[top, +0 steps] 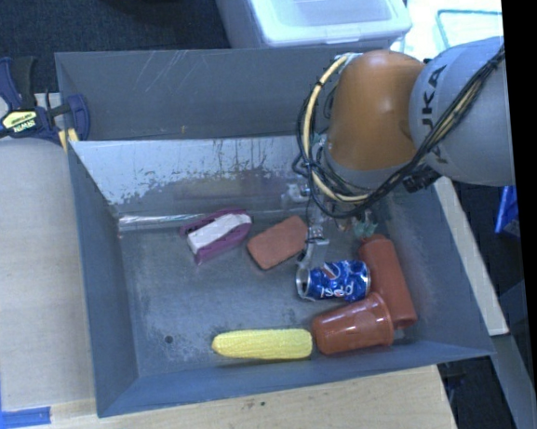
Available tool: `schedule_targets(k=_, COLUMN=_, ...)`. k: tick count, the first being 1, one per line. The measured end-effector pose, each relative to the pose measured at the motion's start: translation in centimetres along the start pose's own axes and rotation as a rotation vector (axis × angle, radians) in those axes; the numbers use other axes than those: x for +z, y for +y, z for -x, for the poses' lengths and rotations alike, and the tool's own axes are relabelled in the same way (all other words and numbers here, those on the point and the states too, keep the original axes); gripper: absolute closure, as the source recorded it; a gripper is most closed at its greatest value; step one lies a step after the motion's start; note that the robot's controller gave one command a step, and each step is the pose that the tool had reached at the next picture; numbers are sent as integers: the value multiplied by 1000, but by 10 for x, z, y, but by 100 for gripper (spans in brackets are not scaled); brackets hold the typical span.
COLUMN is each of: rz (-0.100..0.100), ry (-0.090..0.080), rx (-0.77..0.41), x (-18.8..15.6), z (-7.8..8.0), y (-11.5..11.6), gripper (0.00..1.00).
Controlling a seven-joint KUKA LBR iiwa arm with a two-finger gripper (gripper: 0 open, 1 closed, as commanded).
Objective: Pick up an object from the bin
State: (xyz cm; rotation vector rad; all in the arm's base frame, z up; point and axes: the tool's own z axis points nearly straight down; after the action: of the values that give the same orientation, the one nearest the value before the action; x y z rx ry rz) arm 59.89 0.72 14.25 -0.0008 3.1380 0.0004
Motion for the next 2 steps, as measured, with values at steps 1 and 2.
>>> schedule_targets(k=1, rz=0, ry=-1, rx=-413, x=36, z=15, y=4, gripper=0)
schedule_targets(k=2, rz=1, ry=1, rx=-391, x=26, z=10, y=4, gripper=0)
